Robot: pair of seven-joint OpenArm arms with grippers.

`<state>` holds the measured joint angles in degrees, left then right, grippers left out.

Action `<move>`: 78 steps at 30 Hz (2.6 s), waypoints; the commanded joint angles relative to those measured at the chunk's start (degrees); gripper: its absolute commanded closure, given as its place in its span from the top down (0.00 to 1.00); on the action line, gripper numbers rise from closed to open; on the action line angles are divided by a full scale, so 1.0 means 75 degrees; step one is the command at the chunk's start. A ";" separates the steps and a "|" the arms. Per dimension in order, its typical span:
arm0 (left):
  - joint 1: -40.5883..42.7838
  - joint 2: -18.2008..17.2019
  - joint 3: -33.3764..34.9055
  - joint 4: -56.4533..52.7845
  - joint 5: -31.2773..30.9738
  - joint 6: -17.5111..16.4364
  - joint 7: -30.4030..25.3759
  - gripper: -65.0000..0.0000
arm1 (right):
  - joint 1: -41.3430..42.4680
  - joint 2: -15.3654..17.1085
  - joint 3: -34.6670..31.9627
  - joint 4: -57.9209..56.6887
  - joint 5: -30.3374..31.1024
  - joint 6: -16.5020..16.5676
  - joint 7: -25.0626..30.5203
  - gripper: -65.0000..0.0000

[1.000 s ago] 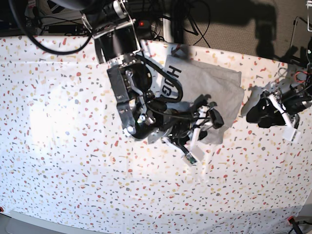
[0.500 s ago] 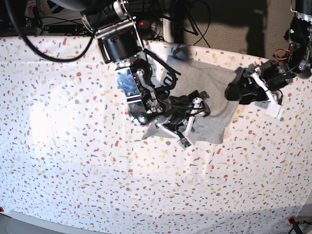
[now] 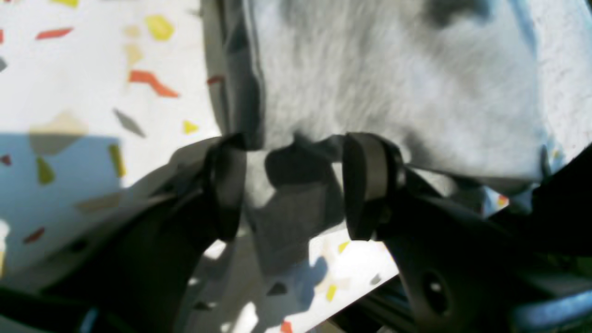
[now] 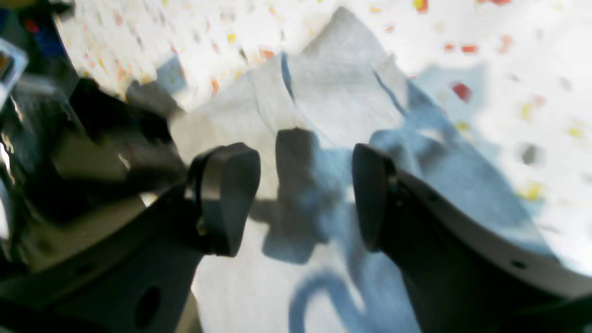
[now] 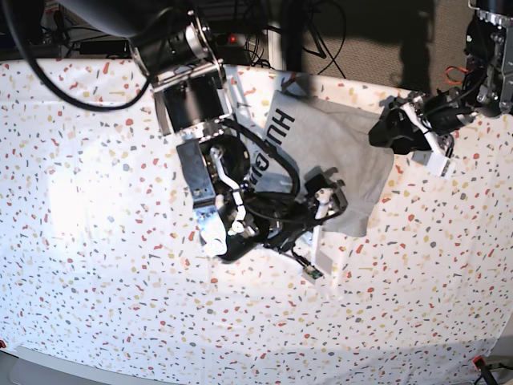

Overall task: Fold the T-shirt properly
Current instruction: 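Lift and fold the shirt over with both grippers, printed side up, then release the shirt and raise both grippers away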

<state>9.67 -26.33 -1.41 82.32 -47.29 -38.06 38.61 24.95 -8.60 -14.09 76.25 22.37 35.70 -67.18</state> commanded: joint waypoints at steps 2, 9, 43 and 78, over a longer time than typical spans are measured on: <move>-0.0082 -0.0117 -0.0050 0.0122 -0.0038 -0.0064 -0.0082 0.50 | 0.0204 -0.0053 0.0236 0.0487 -0.0099 0.0038 -0.0087 0.55; 0.0020 -0.0111 -0.0050 0.0122 -0.0006 -0.0070 0.0055 0.50 | -0.0137 0.0516 0.0997 0.0583 -0.0050 0.0035 -0.0076 0.55; -0.2600 0.1754 -0.0050 -0.2527 0.3707 0.0096 -0.2130 0.49 | -0.3861 0.0953 0.1084 0.2990 0.0047 0.0440 0.0761 0.46; 0.0836 -0.1317 -0.1183 0.1580 -0.0446 0.0478 -0.0863 0.49 | -0.6991 0.0749 0.4266 0.6927 0.1113 0.0437 0.0187 0.46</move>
<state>16.56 -35.05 -9.76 93.43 -49.74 -34.46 33.39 -27.62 -2.96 18.02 127.04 29.71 38.65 -66.65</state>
